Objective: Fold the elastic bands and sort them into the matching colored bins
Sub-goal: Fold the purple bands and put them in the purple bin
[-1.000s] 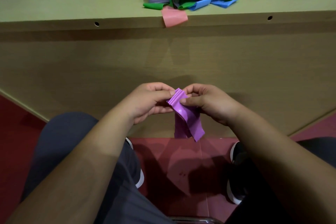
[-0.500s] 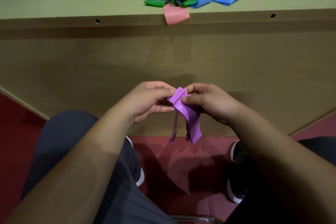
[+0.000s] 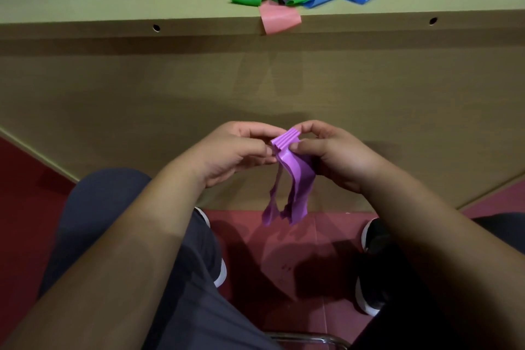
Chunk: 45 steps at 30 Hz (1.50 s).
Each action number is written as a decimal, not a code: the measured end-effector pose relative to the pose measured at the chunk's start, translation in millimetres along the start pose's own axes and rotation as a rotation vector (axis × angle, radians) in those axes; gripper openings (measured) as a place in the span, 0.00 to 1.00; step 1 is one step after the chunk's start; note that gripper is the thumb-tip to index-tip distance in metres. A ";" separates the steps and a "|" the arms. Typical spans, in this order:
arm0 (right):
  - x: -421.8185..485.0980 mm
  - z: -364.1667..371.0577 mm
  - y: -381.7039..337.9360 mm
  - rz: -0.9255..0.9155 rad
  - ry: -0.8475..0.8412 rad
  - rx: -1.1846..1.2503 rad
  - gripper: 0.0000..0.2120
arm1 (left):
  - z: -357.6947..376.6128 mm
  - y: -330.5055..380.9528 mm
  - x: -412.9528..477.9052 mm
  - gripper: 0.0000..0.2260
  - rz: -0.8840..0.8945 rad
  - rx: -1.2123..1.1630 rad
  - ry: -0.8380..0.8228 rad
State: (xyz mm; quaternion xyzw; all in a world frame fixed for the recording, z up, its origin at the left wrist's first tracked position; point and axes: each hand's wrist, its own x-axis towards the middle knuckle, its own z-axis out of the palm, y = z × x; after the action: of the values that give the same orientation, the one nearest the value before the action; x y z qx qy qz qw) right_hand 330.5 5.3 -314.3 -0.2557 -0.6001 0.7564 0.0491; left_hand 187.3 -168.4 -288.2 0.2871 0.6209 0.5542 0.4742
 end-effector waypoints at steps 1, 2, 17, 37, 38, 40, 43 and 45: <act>-0.6 -0.7 -1.3 -0.003 -0.019 0.040 0.14 | -0.1 -0.5 -0.5 0.20 0.035 0.013 -0.020; -1.3 -0.8 -2.4 -0.008 -0.038 0.079 0.14 | -0.2 -1.5 -0.4 0.21 0.080 0.030 -0.031; -8.9 0.3 -6.7 -0.057 -0.089 0.155 0.20 | 7.4 -7.5 4.2 0.17 0.266 0.062 0.073; -8.8 5.9 -3.7 -0.191 0.073 -0.040 0.03 | 17.3 -13.1 13.5 0.16 0.307 -0.029 0.149; -8.6 5.9 -3.6 -0.206 0.083 -0.063 0.03 | 17.7 -13.2 14.1 0.15 0.304 -0.027 0.161; -8.5 4.9 -3.7 -0.242 0.097 -0.112 0.04 | 18.2 -11.6 13.9 0.14 0.308 -0.021 0.174; -8.9 1.5 -6.0 -0.289 0.108 -0.161 0.05 | 17.4 -9.4 13.5 0.14 0.329 -0.016 0.175; -11.1 0.3 -9.2 -0.339 0.115 -0.249 0.05 | 15.7 -9.3 13.4 0.13 0.342 -0.014 0.176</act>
State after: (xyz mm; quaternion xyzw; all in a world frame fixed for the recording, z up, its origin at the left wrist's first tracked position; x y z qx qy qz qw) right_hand 337.7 3.3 -302.1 -0.1981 -0.7195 0.6415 0.1779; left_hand 198.0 -152.1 -299.8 0.3357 0.5982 0.6541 0.3187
